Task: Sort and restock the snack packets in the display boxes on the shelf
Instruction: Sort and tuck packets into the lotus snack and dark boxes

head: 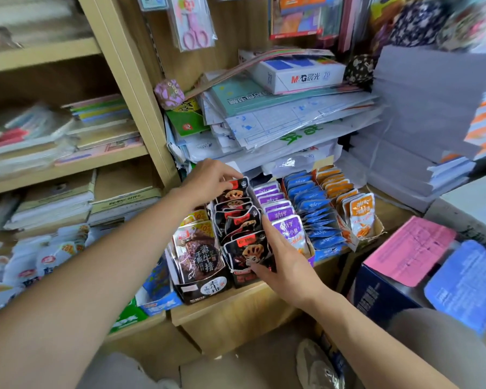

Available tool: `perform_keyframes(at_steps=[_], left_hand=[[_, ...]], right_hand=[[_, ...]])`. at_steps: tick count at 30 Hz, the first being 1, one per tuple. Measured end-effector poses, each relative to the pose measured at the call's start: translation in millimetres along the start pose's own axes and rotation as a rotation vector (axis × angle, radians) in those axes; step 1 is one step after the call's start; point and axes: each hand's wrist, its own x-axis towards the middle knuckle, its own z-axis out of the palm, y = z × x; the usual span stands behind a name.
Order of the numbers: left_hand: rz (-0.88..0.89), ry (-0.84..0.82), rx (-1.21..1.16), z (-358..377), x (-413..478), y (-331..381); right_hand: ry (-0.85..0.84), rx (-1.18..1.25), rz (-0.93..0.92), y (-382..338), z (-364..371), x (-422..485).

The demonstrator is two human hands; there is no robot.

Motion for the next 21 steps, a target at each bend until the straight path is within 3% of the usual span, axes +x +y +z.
perform_keyframes(at_steps=[10, 15, 21], left_hand=[[0.050, -0.141, 0.095, 13.2, 3.1, 2.4], [0.091, 0.039, 0.039, 12.9, -14.8, -2.1], [0.000, -0.203, 0.220, 8.7, -8.0, 12.7]], right_hand=[[-0.027, 0.060, 0.054, 2.1, -3.3, 0.2], [0.016, 0.061, 0.032, -0.3, -1.7, -2.0], [0.162, -0.083, -0.042, -3.9, 3.7, -5.1]])
